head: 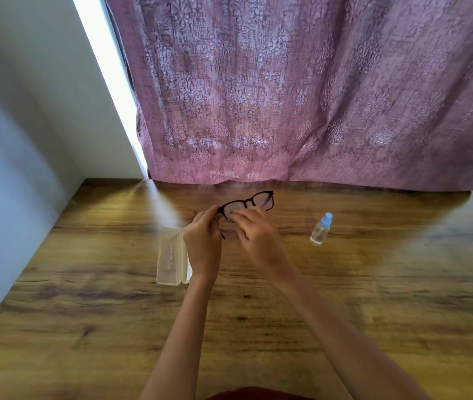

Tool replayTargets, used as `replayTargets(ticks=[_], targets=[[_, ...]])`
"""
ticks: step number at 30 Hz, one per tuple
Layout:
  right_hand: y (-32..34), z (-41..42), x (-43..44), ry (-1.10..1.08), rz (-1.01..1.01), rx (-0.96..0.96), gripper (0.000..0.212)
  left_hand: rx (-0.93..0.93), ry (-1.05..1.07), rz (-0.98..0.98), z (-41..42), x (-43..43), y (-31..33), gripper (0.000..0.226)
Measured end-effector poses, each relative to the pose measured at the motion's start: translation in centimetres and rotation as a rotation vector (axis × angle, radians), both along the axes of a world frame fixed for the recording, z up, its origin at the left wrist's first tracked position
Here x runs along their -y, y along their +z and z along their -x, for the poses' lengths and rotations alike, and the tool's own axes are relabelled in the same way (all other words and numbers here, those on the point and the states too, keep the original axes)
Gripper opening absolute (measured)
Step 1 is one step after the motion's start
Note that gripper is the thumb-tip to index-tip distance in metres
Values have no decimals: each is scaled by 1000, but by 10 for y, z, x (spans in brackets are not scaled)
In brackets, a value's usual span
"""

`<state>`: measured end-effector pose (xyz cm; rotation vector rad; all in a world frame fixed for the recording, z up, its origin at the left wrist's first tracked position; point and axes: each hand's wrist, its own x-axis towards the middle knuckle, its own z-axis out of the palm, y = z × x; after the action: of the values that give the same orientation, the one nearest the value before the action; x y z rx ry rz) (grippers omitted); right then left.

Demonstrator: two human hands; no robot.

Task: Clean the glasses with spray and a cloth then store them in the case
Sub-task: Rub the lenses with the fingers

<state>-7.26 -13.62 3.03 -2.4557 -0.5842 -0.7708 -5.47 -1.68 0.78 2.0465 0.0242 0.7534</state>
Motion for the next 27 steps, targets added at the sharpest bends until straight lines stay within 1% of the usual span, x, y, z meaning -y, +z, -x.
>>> replayTargets(ticks=[6, 13, 16, 23, 27], targets=[[13, -13, -4, 36, 48, 2, 24, 4, -8, -25, 2, 1, 1, 30], [1, -10, 9, -34, -58, 20, 24, -21, 15, 33, 0, 1, 1, 27], [-4, -3, 6, -10, -21, 53, 25, -16, 17, 24, -2, 2, 0, 28], [7, -11, -2, 61, 52, 39, 27, 0, -17, -14, -1, 0, -2, 28], [10, -17, 6, 5, -24, 15, 24, 6, 13, 11, -2, -3, -2, 31]])
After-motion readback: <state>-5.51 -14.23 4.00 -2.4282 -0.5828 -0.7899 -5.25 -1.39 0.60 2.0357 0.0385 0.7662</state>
